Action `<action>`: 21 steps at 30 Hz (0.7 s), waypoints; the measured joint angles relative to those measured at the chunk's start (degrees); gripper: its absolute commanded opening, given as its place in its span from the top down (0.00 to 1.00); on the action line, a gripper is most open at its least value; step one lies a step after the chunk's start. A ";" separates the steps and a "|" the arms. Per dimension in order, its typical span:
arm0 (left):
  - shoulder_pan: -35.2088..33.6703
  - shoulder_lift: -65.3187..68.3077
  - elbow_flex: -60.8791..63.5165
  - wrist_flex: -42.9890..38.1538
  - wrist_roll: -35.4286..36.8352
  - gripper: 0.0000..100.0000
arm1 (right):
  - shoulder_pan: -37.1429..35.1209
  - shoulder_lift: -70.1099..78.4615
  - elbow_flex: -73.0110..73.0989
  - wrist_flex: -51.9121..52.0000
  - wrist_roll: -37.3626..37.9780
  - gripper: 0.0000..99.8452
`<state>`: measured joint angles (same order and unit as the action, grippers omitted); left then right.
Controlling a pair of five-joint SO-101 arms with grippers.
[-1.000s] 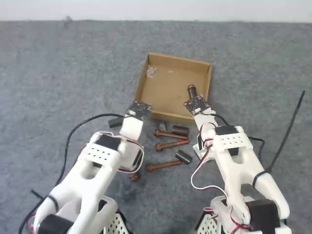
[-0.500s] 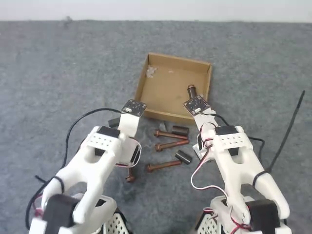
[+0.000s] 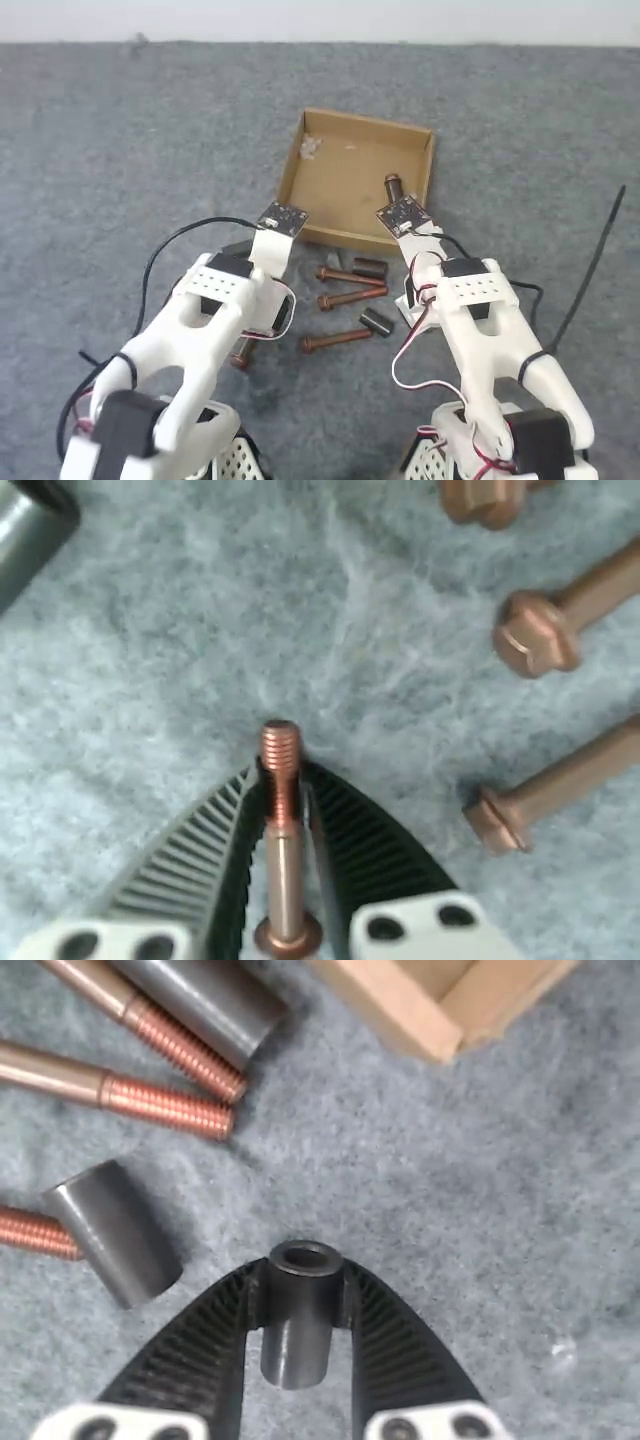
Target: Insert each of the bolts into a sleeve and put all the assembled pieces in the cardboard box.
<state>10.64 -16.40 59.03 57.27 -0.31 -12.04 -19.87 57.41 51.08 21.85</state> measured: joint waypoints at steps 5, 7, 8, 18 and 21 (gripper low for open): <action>0.44 -9.67 1.41 -1.93 -2.73 0.99 | 0.00 0.00 0.00 0.00 0.00 0.99; 2.20 -13.19 1.93 -2.11 -7.21 0.99 | 0.00 0.00 0.00 0.00 0.00 0.99; 3.08 -14.51 2.11 -2.11 -9.67 0.99 | 0.00 0.00 0.00 0.00 0.00 0.99; 14.07 -11.16 3.52 -0.44 -28.04 0.96 | 0.00 0.00 0.00 0.00 0.00 0.99; 14.24 -8.88 3.43 -0.44 -27.34 0.87 | 0.00 0.00 0.00 0.00 0.00 0.99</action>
<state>24.88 -25.27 62.46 56.84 -27.65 -12.04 -19.87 57.41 51.08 21.85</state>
